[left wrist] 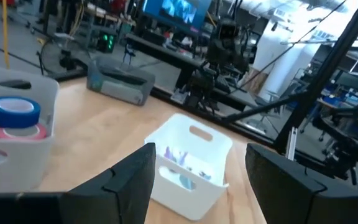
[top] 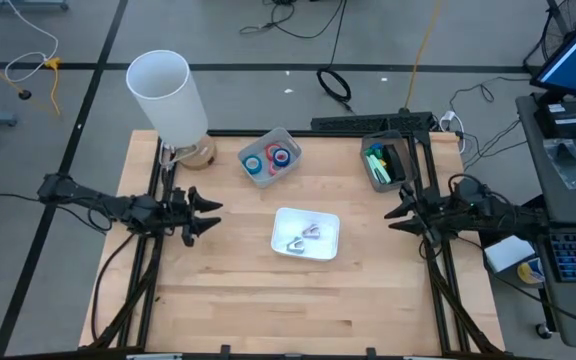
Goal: Pick and place Stapler, Stapler remover, tape
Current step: Return to Home Position
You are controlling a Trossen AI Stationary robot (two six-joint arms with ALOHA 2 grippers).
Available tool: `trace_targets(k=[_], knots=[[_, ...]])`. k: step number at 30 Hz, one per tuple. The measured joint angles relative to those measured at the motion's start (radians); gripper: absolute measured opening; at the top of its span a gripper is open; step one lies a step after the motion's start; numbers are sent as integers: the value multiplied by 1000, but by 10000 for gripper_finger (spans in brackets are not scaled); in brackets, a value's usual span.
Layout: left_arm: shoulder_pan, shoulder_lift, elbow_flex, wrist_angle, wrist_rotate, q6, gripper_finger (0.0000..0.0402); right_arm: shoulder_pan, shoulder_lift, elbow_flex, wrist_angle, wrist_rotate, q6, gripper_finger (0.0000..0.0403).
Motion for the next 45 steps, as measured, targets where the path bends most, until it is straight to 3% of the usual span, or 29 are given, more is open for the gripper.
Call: trace_targets(k=[15,21,34,45], knots=[[83,-71,0,-95,-4,26,248,0,-4,-300,291,157,117,123],[112,-71,0,-100,-6,61,248,-18,-5,-308,306,212,55,123],[200,-71,0,-92,-48,113,248,-33,-4,-310,284,210,12,123],[209,-70,0,-123,122,150,248,-33,-4,-312,284,210,19,123]])
